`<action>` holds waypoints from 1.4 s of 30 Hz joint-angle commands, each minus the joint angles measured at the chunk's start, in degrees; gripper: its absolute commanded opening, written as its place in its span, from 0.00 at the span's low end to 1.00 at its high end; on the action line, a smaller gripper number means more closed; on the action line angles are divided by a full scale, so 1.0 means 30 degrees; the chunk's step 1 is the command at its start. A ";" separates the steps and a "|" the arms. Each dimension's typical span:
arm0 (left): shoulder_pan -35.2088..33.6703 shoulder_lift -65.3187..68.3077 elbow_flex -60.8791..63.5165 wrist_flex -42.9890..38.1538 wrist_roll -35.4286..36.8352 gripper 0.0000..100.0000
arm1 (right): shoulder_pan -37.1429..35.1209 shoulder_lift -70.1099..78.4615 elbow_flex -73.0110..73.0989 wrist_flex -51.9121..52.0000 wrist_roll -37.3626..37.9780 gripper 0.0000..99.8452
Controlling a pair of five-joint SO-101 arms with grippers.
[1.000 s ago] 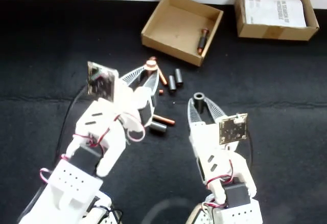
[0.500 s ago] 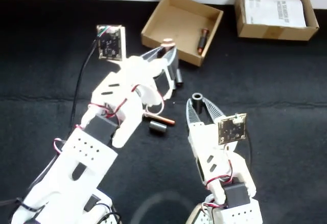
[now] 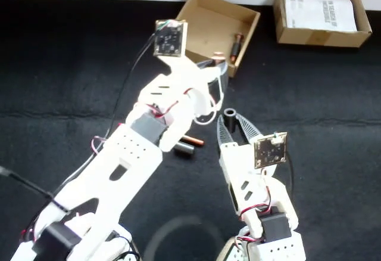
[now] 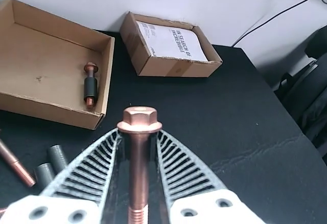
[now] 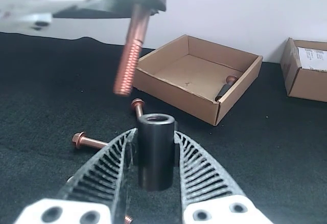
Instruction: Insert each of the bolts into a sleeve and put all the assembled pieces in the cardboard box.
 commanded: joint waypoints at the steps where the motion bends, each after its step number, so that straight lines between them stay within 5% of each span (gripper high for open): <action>1: 0.0308 0.0278 -0.1685 -0.0088 0.0000 0.01 | -0.0161 -0.0396 0.0601 -0.0425 -0.0117 0.01; 8: 0.1421 0.0366 -0.2154 -0.0088 -0.0117 0.01 | -0.0161 -0.0396 0.0601 -0.0425 -0.0117 0.01; 13: 0.2359 -0.0982 -0.1040 -0.0293 -0.3810 0.01 | -0.0073 -0.0396 0.0601 -0.0425 -0.0117 0.01; 20: 0.2359 -0.2535 0.1919 -0.3751 -0.5568 0.01 | -0.0073 -0.0396 0.0630 -0.0425 -0.0117 0.01; 37: 0.2300 -0.2505 0.3502 -0.6681 -0.5509 0.01 | -0.0073 -0.0396 0.1304 -0.0484 -0.0117 0.01; 42: 0.1802 -0.2476 0.3883 -0.6681 -0.3575 0.01 | -0.0073 -0.0396 0.1304 -0.0513 -0.0117 0.01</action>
